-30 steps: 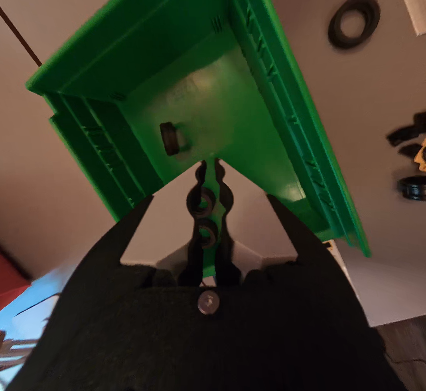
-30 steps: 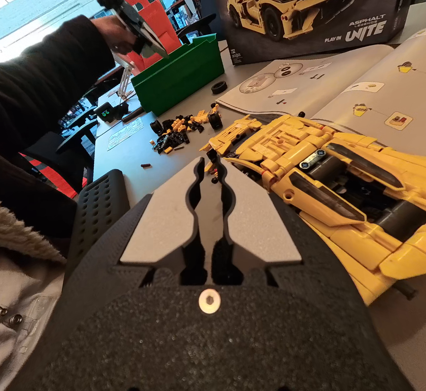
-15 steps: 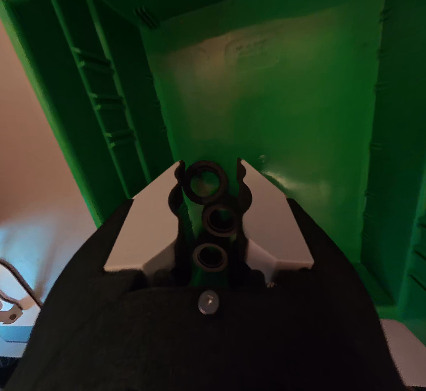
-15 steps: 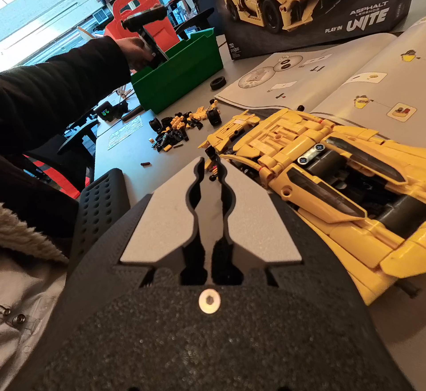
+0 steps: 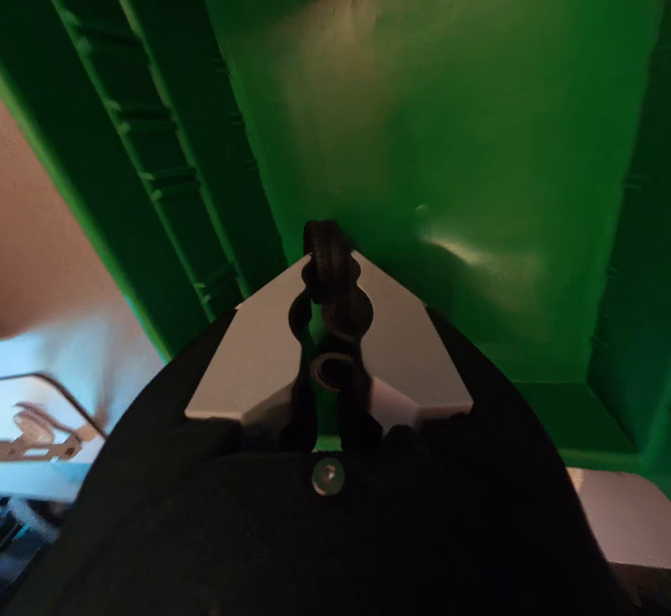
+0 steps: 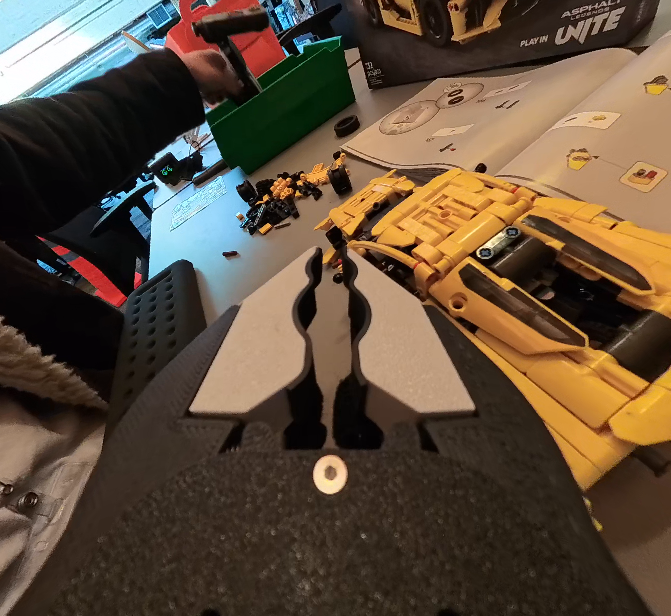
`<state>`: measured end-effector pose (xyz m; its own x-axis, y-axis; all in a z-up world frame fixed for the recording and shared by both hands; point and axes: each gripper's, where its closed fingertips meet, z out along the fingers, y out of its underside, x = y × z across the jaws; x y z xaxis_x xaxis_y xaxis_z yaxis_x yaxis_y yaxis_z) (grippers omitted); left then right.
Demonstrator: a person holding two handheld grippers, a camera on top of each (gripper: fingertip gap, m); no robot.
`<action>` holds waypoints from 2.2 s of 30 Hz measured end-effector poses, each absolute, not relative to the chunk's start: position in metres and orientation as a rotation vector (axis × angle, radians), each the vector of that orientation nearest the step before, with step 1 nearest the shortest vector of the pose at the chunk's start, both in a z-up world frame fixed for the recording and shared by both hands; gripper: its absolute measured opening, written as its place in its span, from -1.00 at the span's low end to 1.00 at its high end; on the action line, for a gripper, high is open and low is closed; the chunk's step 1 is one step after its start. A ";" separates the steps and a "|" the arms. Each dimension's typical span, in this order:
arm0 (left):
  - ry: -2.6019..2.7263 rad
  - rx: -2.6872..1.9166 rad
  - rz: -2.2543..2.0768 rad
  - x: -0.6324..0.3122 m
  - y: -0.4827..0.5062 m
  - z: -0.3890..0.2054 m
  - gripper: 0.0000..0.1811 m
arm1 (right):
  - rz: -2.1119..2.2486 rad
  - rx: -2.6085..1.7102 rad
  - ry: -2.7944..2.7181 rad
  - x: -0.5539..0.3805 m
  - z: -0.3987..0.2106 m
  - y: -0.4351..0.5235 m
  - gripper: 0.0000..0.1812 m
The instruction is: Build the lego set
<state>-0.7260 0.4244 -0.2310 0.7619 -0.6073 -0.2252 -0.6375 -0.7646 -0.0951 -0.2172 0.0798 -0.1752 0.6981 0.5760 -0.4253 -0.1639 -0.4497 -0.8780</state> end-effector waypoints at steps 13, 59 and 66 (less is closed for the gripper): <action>1.390 -2.446 -0.092 -0.496 0.383 -0.182 -0.84 | 0.880 -1.847 -0.320 -0.217 -0.173 0.079 -0.91; 1.137 -2.425 -0.050 -0.611 0.376 -0.116 -0.58 | 0.935 -1.836 -0.315 -0.219 -0.171 0.077 -0.90; 1.087 -2.704 0.132 -0.713 0.374 -0.198 -0.45 | 0.918 -1.864 -0.363 -0.227 -0.177 0.076 -0.90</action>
